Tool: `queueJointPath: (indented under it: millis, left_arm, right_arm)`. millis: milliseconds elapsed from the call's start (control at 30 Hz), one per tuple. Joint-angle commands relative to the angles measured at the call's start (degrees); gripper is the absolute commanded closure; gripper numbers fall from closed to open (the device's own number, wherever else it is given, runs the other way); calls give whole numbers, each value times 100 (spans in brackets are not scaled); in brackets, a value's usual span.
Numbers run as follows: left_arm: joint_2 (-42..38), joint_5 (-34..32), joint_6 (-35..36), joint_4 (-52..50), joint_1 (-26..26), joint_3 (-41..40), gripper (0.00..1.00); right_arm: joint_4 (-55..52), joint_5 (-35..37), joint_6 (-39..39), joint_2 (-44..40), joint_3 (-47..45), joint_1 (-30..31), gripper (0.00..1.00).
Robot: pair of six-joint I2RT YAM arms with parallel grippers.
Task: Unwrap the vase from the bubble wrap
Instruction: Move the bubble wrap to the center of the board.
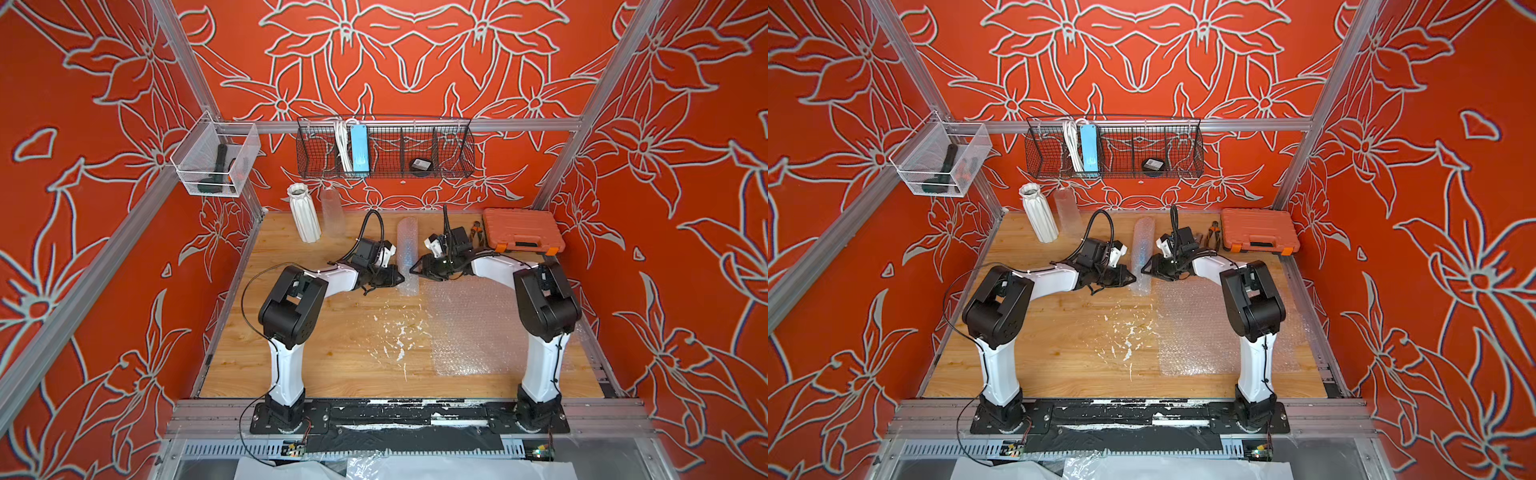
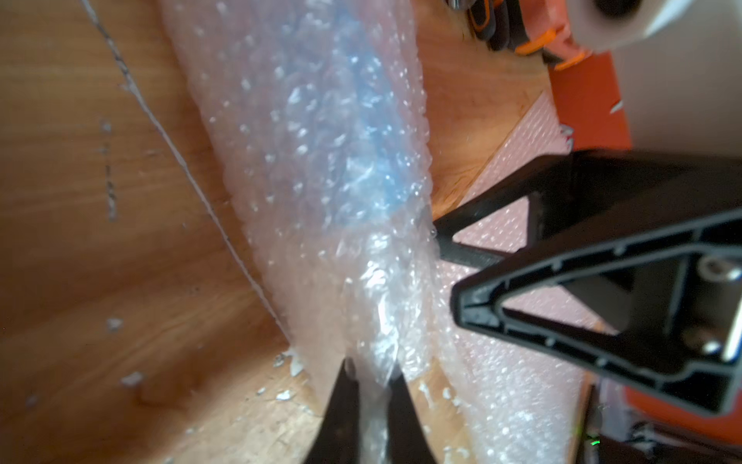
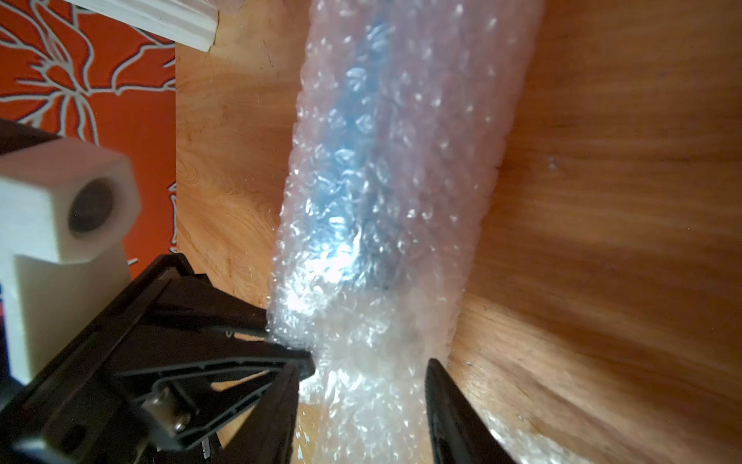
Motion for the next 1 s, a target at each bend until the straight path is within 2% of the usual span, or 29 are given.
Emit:
queueJointPath:
  millis: [0,233,633,833,967]
  left_arm:
    - [-184,-41,-28,-97,-2,-84,97]
    - [-998,76,-140,-255,-20,-707,94]
    - [-2757,267,-661,9,-190,-2635,93]
    - [-3661,211,-1365,647,-714,-3739,92]
    - [-4316,-180,-1804,712,-1122,-4319,90]
  right_arm:
    - [-60,-33,-55,3,164,-25,47]
    - [24,-225,-50,-328,-132,26,44]
    - [306,-242,-18,-1108,-1142,445,45]
    - [519,-530,36,-1405,-1572,642,46]
    - [476,-452,-27,-1623,-1811,747,46]
